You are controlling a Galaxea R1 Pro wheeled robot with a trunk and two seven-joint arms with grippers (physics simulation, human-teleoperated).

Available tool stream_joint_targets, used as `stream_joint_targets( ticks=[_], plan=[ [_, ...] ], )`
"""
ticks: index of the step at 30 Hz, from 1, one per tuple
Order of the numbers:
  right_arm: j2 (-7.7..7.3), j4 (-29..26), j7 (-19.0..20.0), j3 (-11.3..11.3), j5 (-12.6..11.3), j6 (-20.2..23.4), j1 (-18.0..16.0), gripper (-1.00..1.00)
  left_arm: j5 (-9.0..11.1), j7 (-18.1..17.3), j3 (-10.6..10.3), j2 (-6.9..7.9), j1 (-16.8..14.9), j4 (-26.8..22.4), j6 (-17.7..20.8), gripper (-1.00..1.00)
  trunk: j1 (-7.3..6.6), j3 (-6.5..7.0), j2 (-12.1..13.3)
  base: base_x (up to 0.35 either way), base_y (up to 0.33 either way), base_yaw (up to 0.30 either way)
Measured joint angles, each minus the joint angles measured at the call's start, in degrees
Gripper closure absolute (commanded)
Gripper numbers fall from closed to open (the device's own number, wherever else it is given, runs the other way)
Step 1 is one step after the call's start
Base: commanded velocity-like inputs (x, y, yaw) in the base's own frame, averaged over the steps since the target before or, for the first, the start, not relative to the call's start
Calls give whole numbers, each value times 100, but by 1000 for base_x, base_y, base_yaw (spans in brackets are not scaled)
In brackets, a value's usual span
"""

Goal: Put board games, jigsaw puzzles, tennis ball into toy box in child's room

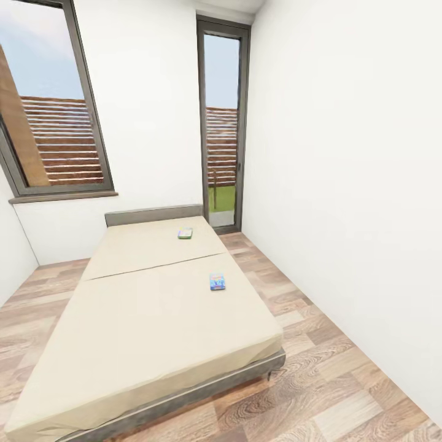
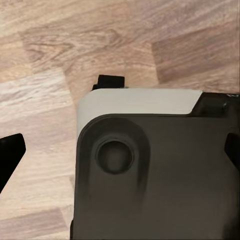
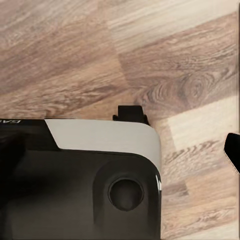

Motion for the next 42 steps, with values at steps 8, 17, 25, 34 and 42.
stream_joint_targets(
  ticks=[8, 17, 25, 34, 42],
  plan=[
    [-29, -60, 2, -5, 8, 366, -194, -100, 2, 8, 70, -29, -198, -9, 43, -100, 0, 0, 0, 0, 0, 0],
    [-80, -79, 5, -3, 7, 509, -368, -100, -2, 6, 97, -42, -289, -8, 146, -100, 0, 0, 0, 0, 0, 0],
    [-116, -84, 9, -1, 5, 548, -441, -100, -5, 6, 109, -41, -323, -8, 187, -100, 0, 0, 0, 0, 0, 0],
    [-125, -85, 11, -2, 5, 556, -458, -100, -5, 7, 112, -43, -331, -8, 197, -100, 0, -1, 0, 0, 0, 0],
    [-124, -151, 12, -6, -1, 601, -622, -100, 3, 6, 118, -46, -411, -11, 219, -100, 0, 0, 0, 0, 0, 0]
  ],
)
